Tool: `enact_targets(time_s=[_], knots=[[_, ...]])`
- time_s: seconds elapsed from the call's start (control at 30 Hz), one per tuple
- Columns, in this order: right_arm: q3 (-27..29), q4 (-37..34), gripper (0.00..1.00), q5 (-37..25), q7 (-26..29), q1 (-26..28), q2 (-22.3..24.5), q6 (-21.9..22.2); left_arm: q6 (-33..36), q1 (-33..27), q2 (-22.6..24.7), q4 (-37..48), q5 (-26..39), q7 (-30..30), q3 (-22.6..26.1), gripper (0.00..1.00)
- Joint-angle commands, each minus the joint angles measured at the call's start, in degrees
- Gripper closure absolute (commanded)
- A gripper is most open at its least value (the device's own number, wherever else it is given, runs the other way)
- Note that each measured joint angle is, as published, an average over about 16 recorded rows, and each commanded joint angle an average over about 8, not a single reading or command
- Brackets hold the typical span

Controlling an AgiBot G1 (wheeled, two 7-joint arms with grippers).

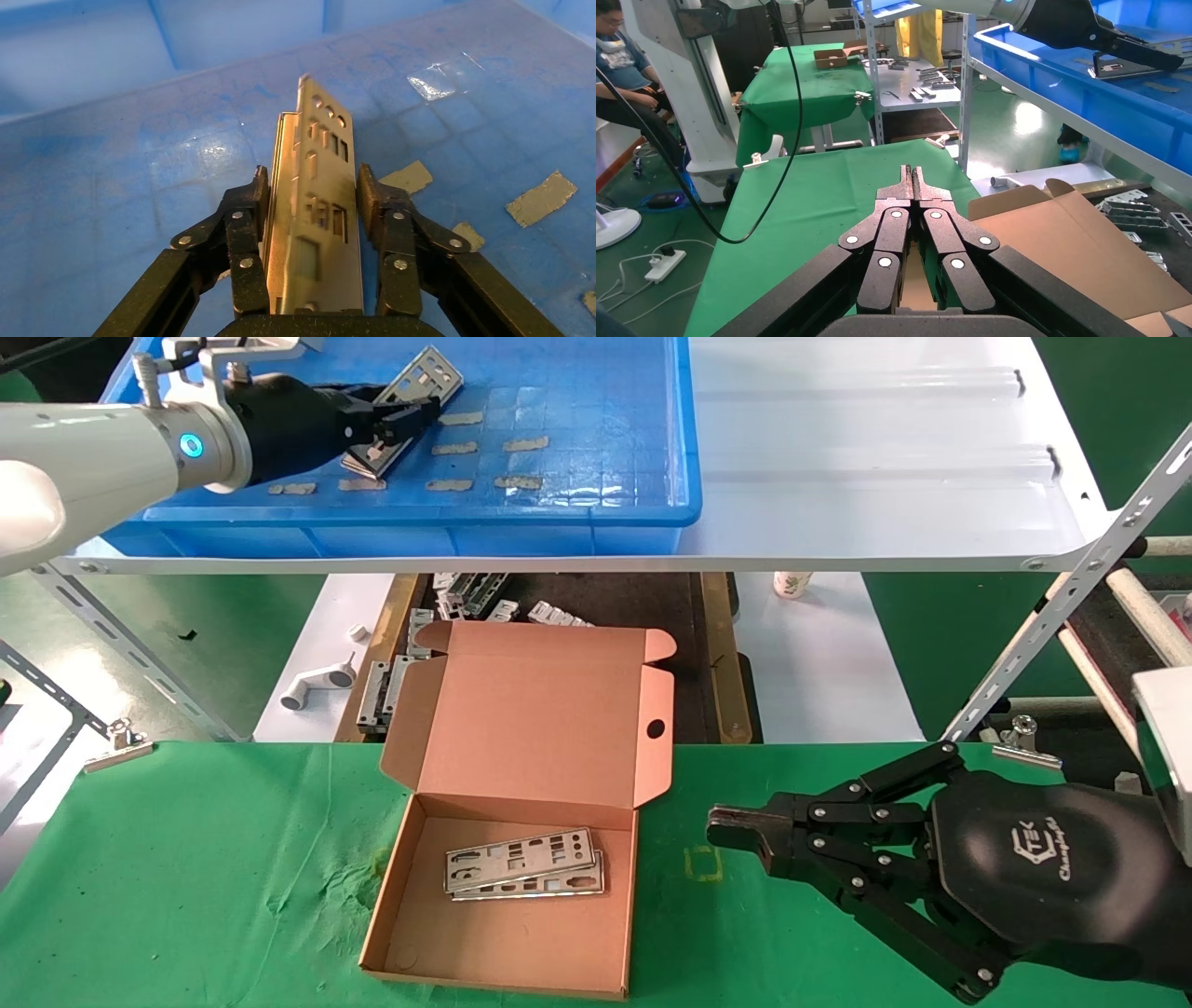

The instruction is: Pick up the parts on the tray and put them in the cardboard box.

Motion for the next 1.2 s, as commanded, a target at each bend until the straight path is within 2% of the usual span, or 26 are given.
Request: enact_targets(time_s=[0.03,1.13,1.17,1.2], knots=[[0.0,0.0,1.0,0.0,0.0,0.0,0.0,0.0,-0.02,0.06,0.11,0.09,0.0,-0.17,0.0,1.0],[-0.01,0.0,1.0,0.0,0.0,0.0,0.0,0.0,-0.98,-0.82,-0.07,-0.78,-0.18,0.97,-0.13,1.0],[-0.01,0.0,1.0,0.0,0.0,0.0,0.0,0.0,-0.99,-0.79,-0.03,-0.72,-0.21,0.96,-0.15,0.96],[-0.01,0.0,1.0,0.0,0.0,0.0,0.0,0.0,-1.01,-0.74,0.01,-0.64,-0.24,0.94,-0.17,0.86]])
